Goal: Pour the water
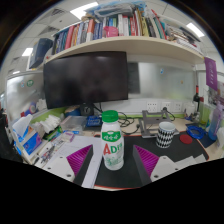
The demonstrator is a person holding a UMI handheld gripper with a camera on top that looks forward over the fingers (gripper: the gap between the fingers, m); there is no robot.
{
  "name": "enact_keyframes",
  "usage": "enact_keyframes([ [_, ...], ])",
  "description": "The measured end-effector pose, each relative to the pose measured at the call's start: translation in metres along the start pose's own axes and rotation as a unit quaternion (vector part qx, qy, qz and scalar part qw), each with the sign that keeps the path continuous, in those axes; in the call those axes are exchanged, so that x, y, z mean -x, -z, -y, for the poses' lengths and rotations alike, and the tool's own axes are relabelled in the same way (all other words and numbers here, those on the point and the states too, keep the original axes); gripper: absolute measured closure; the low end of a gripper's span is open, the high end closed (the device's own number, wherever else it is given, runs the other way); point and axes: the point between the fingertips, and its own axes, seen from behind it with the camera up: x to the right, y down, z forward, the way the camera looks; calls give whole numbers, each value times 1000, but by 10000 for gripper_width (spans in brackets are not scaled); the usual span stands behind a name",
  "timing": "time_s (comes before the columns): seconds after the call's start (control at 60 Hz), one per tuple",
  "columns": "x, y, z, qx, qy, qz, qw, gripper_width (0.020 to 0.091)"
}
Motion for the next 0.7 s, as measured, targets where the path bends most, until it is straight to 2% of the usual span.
enact_keyframes([
  [0.333,3,-87,-12,-24,-1,-43,999,309],
  [0.383,0,-90,-10,-32,4,-54,998,354],
  [0.417,-1,-92,-7,-40,8,-60,997,416],
  [0.45,-3,-93,-6,-46,10,-67,997,508],
  [0.467,-2,-92,-5,-48,12,-69,996,523],
  [0.7,6,-101,0,-74,33,-63,995,642],
])
